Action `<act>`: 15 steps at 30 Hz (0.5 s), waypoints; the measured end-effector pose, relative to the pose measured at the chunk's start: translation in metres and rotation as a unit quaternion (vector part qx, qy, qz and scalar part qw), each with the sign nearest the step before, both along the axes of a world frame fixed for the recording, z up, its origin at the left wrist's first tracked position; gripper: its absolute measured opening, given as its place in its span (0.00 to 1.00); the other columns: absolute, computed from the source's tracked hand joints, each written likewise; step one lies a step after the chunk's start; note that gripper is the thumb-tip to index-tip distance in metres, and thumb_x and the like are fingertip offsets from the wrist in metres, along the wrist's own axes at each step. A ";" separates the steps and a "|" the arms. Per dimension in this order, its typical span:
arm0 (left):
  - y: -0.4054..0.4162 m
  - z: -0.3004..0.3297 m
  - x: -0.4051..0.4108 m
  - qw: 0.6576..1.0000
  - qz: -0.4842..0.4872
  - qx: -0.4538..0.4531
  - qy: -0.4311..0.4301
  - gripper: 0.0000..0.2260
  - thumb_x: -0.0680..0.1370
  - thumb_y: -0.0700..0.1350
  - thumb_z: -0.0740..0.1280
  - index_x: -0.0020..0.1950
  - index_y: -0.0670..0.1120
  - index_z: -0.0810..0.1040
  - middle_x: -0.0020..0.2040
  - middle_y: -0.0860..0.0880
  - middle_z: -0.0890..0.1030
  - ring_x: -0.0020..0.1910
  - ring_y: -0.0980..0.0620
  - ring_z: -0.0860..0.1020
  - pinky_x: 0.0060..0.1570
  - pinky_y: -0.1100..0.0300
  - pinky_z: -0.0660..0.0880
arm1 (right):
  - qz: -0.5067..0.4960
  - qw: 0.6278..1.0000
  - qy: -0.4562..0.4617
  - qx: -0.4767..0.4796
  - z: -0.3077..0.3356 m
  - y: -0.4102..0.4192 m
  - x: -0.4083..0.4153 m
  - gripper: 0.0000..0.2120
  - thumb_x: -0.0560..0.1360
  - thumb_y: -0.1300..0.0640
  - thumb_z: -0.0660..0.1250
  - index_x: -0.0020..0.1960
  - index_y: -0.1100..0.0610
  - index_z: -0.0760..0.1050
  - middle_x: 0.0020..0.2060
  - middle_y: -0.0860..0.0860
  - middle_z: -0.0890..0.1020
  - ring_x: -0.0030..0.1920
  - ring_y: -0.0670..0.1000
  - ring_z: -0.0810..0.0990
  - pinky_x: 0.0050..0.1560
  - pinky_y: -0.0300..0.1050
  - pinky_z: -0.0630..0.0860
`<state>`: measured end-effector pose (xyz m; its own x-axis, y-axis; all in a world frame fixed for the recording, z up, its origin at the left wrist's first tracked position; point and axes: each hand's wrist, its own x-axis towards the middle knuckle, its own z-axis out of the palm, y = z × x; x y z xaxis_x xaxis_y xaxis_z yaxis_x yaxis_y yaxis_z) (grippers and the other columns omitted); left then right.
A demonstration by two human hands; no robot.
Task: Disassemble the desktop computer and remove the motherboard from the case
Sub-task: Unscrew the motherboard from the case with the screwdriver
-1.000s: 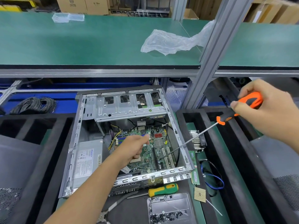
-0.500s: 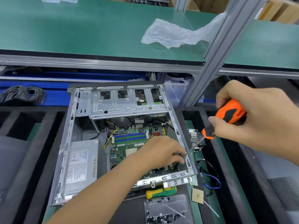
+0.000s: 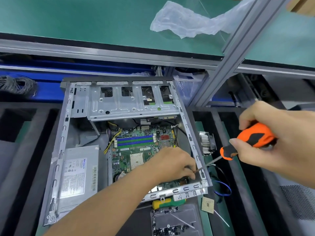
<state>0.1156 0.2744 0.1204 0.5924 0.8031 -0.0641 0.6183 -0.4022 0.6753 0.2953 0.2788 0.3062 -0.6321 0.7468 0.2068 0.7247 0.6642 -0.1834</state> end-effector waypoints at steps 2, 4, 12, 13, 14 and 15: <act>0.000 0.000 0.001 1.000 -0.002 -0.004 0.002 0.07 0.76 0.54 0.71 0.48 0.53 0.85 0.44 0.58 0.83 0.45 0.57 0.79 0.49 0.55 0.77 | 0.002 1.000 -0.005 0.005 -0.001 0.001 -0.002 0.13 0.68 0.39 0.64 0.43 0.44 0.64 0.44 0.40 0.73 0.36 0.40 0.72 0.35 0.29 0.68; 0.000 0.000 0.000 1.000 -0.004 -0.009 0.002 0.07 0.76 0.54 0.71 0.48 0.52 0.85 0.44 0.58 0.83 0.45 0.58 0.79 0.50 0.54 0.77 | 0.004 1.000 -0.005 0.009 -0.002 0.001 -0.004 0.13 0.68 0.39 0.65 0.43 0.45 0.65 0.43 0.42 0.73 0.36 0.42 0.72 0.35 0.33 0.68; -0.002 0.000 0.003 1.000 -0.014 -0.023 -0.002 0.04 0.76 0.52 0.71 0.46 0.53 0.84 0.43 0.58 0.83 0.44 0.59 0.79 0.50 0.53 0.78 | 0.002 1.000 -0.005 0.009 -0.005 0.001 -0.002 0.12 0.68 0.39 0.64 0.43 0.44 0.65 0.42 0.42 0.73 0.35 0.42 0.72 0.35 0.37 0.69; -0.002 0.000 0.003 1.000 -0.015 -0.023 -0.002 0.04 0.76 0.51 0.71 0.46 0.53 0.84 0.44 0.58 0.83 0.44 0.59 0.80 0.51 0.54 0.78 | 0.003 1.000 -0.004 0.008 -0.006 0.001 -0.001 0.12 0.68 0.39 0.64 0.43 0.44 0.65 0.41 0.42 0.73 0.35 0.43 0.72 0.35 0.37 0.69; -0.002 -0.001 0.003 1.000 -0.015 -0.021 -0.002 0.04 0.76 0.51 0.71 0.45 0.53 0.84 0.44 0.58 0.83 0.44 0.59 0.80 0.51 0.54 0.78 | 0.004 1.000 -0.003 0.008 -0.007 0.001 -0.001 0.12 0.68 0.39 0.64 0.43 0.44 0.65 0.40 0.42 0.73 0.35 0.43 0.72 0.35 0.37 0.69; -0.002 -0.001 0.003 1.000 -0.014 -0.019 -0.001 0.04 0.76 0.51 0.71 0.45 0.53 0.84 0.44 0.58 0.83 0.44 0.59 0.80 0.51 0.54 0.78 | 0.006 1.000 -0.003 0.010 -0.008 0.001 0.000 0.12 0.68 0.39 0.64 0.43 0.44 0.65 0.40 0.41 0.73 0.36 0.44 0.72 0.35 0.36 0.69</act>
